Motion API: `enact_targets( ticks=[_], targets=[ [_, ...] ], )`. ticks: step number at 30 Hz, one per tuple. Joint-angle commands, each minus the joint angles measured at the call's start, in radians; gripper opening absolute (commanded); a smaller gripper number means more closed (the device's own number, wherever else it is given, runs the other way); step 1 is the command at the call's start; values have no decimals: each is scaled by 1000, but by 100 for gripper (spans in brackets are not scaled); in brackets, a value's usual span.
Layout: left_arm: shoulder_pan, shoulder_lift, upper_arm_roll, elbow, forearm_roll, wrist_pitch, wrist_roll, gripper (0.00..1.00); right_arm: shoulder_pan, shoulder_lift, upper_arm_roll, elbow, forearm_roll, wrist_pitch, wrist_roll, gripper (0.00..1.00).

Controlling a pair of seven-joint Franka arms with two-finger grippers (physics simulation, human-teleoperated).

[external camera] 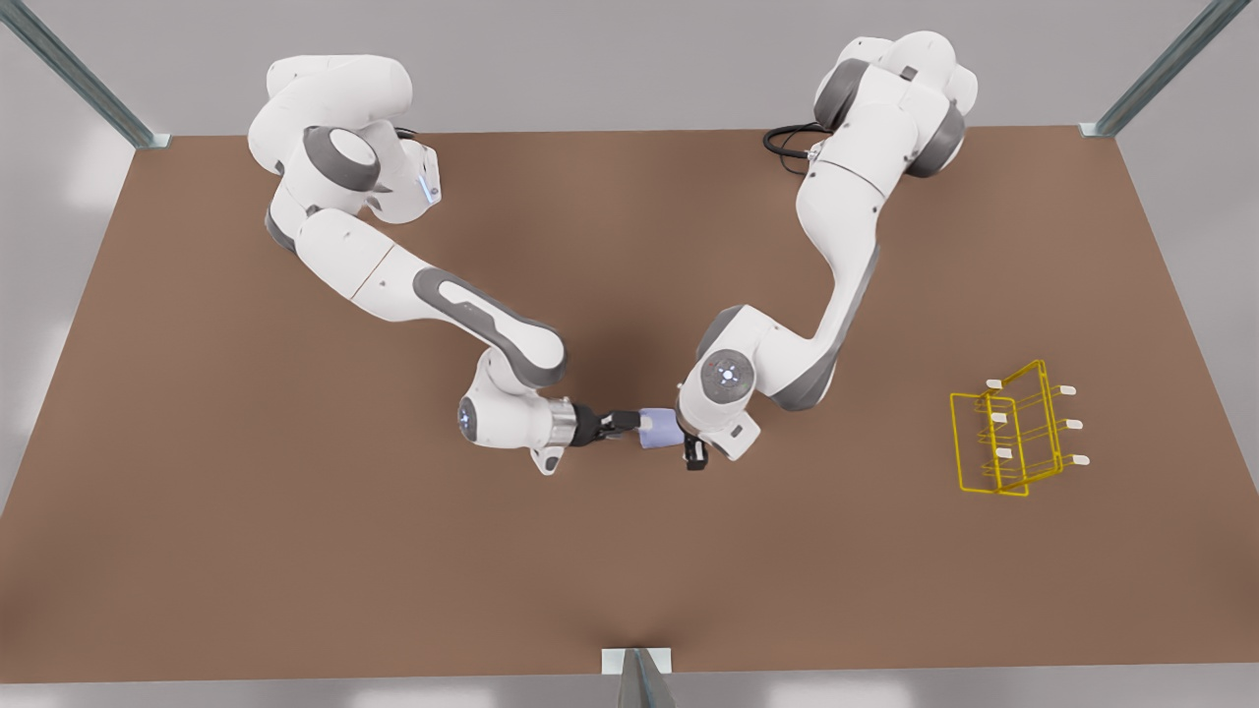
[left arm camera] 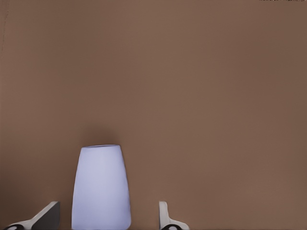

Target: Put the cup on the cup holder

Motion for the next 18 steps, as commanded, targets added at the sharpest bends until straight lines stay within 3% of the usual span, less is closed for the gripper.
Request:
enact_targets(
  ticks=[1,6,10,12,15,18],
  targets=[
    [-1,2,0,1,17,36,-262,100,-70,-11,38,-61,-69,-6,12,100],
    [-30,17,0,-61,105,124,-384,100,-300,-135,95,-254,-118,-72,16,100],
    [-59,54,0,-65,126,125,-388,100,-524,-436,81,-446,-138,-198,-27,100],
    [-65,65,0,-75,148,128,-391,100,-593,-569,29,-471,-226,-350,-31,100],
    [-74,62,0,-87,151,133,-390,100,-580,-767,-122,-457,-469,-555,-48,100],
    [-76,57,0,-107,175,134,-394,100,-600,-858,-149,-333,-626,-774,-31,100]
  ],
)
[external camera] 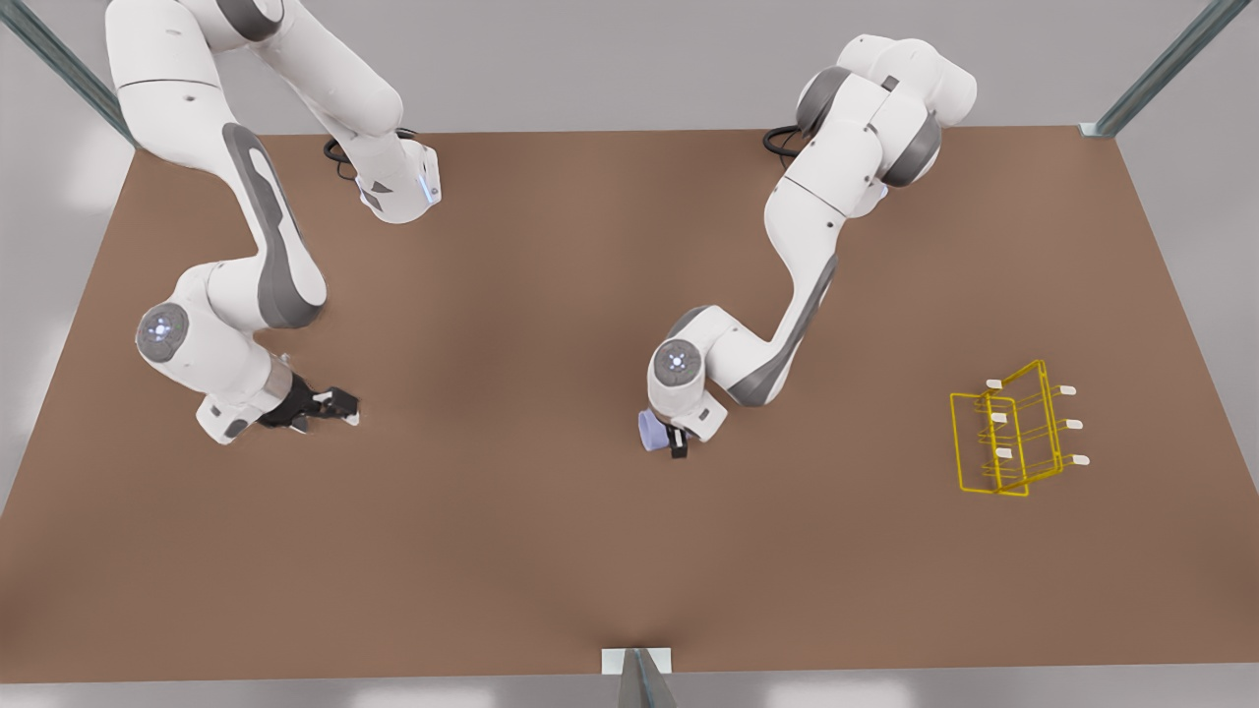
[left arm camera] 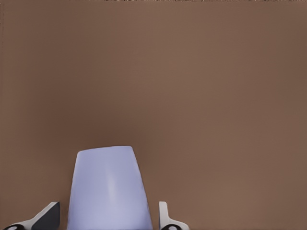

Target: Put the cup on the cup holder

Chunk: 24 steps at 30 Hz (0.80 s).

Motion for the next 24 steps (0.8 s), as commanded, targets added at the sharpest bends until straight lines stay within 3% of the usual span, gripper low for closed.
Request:
enact_targets(
  ticks=[1,5,6,8,11,24],
  targets=[
    [-2,-4,0,-6,19,11,-159,100,-6,-17,-13,106,-150,-376,-23,100],
    [-16,3,0,-13,23,13,-165,100,44,-24,-53,210,-182,-498,-17,100],
    [-15,3,0,-13,23,13,-167,100,250,-66,-263,210,-171,-518,-20,100],
    [-13,3,0,-13,22,14,-217,100,503,-95,-547,259,-62,-563,-35,100],
    [-8,6,0,-13,22,28,-245,100,511,-98,-545,416,4,-732,-60,100],
    [-13,56,0,-13,37,86,-242,100,473,-109,-541,443,19,-638,-100,100]
  ],
)
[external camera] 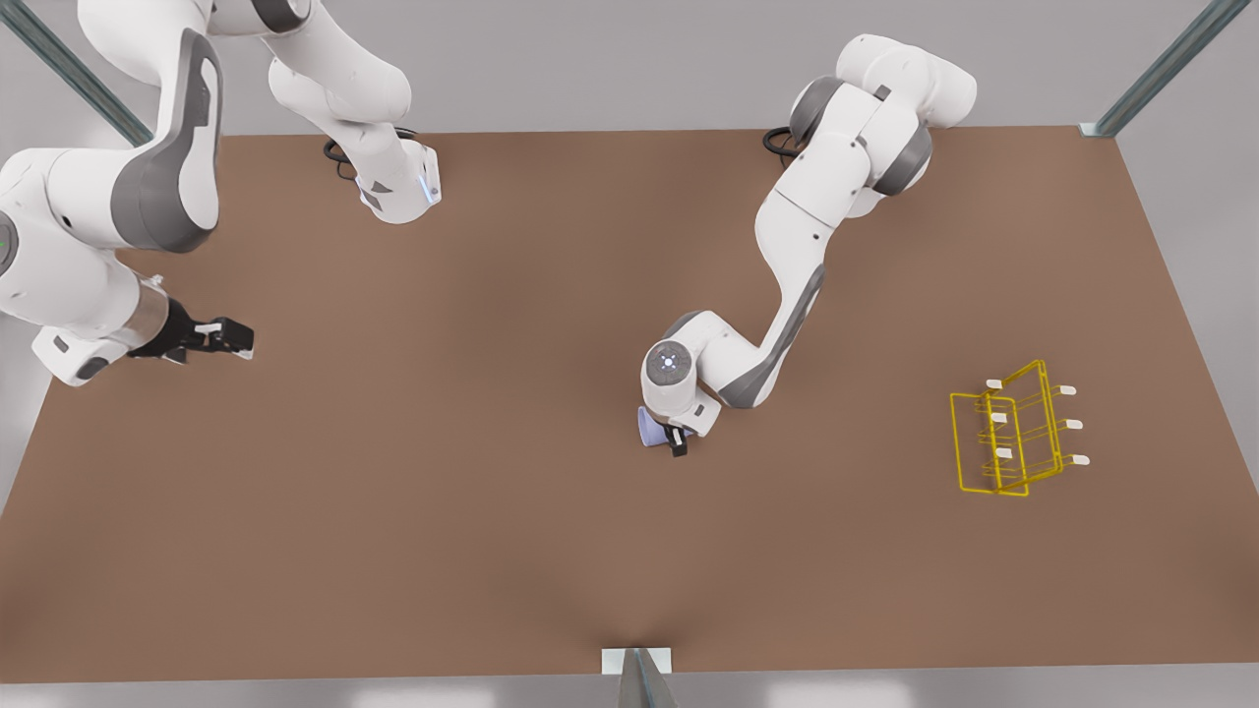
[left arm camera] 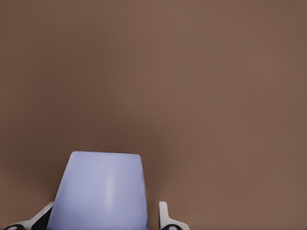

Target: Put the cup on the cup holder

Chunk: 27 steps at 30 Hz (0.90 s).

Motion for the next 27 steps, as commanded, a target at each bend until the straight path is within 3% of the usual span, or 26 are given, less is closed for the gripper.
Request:
enact_targets(
  ticks=[1,2,4,12,17,22,27],
  targets=[
    [1,1,-2,0,-1,19,-69,100,5,6,1,6,-4,35,-43,100],
    [1,1,0,0,-1,19,-69,100,9,25,1,0,-5,62,-43,100],
    [4,-2,0,0,-3,18,-64,69,14,34,1,-8,-13,58,-43,100],
    [7,-128,-8,14,8,-139,-20,71,6,60,1,-11,-54,75,-32,100],
    [-55,-131,-14,13,241,-513,-21,71,5,68,1,-11,-54,76,-32,100],
    [-68,-131,-14,13,442,-1037,46,71,2,68,1,-12,-54,72,-34,100],
    [-39,-44,92,-1,692,-1133,84,72,5,66,1,-23,-54,72,-35,100]
  ],
)
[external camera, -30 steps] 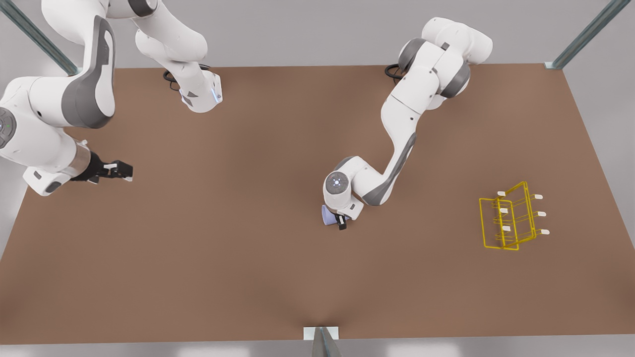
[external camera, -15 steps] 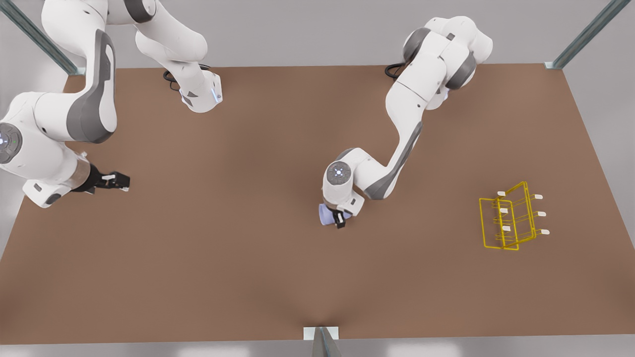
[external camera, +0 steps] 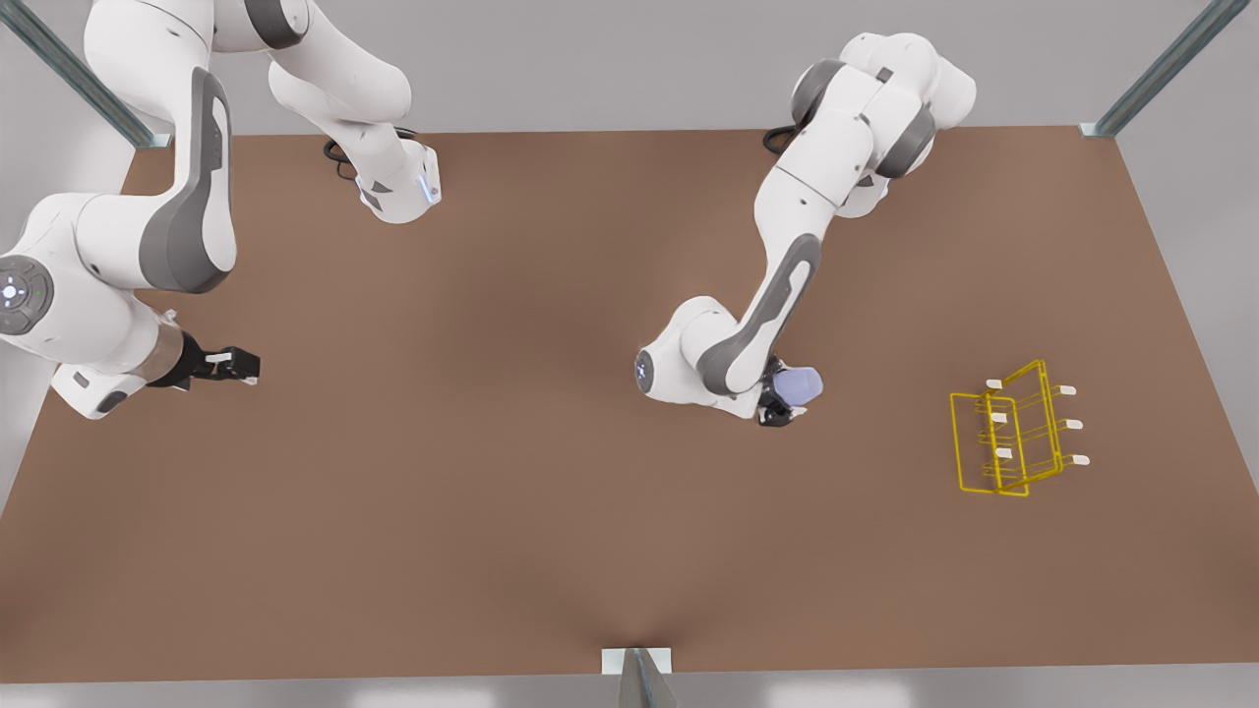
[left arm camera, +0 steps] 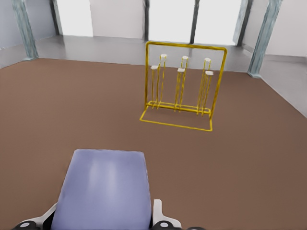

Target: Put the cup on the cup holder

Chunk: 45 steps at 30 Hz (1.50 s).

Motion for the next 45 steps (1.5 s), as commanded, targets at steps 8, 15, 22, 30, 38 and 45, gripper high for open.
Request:
enact_targets(
  ticks=[8,15,22,30,38,45],
  targets=[
    [83,-38,31,-24,416,-293,118,72,7,0,0,-2,4,2,-13,100],
    [243,-33,31,-90,634,-195,112,72,0,0,0,-2,4,-3,-18,100],
    [315,-21,31,-128,700,-103,106,72,-10,-1,0,-2,4,3,-18,100],
    [352,-31,31,-230,745,-86,34,72,-30,-9,0,-2,4,5,-20,100],
    [364,-59,31,-306,758,-83,-21,72,-21,-50,37,-2,1,-12,-20,100],
    [367,-64,31,-351,758,-87,-44,72,-33,-86,37,-16,-3,-23,-20,100]
  ],
)
